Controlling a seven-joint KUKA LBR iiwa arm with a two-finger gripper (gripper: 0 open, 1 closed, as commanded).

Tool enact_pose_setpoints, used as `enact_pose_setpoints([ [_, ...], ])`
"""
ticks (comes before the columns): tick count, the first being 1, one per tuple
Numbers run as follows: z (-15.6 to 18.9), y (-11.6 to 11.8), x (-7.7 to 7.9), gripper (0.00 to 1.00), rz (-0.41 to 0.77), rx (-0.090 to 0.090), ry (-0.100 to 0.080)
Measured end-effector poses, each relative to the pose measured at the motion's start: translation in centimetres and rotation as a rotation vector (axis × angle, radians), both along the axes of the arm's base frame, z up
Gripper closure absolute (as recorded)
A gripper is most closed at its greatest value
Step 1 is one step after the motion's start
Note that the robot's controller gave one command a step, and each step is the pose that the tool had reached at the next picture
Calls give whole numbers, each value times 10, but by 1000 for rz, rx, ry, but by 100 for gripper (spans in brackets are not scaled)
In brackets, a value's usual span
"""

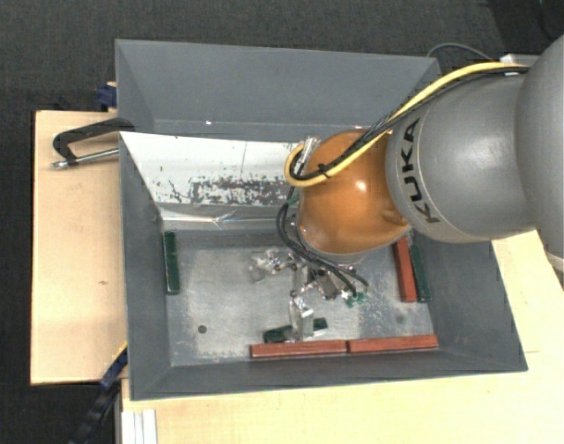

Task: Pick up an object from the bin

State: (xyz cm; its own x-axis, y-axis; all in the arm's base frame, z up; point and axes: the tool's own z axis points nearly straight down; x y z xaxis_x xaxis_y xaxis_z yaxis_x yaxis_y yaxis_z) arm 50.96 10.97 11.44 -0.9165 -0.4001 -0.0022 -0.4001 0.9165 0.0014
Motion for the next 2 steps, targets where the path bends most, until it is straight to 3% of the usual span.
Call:
enact_pose_setpoints([
  [1,-14,-7,-4,0,104,1,-5],
  [2,-40,-26,-15,100,182,-1,-2],
])
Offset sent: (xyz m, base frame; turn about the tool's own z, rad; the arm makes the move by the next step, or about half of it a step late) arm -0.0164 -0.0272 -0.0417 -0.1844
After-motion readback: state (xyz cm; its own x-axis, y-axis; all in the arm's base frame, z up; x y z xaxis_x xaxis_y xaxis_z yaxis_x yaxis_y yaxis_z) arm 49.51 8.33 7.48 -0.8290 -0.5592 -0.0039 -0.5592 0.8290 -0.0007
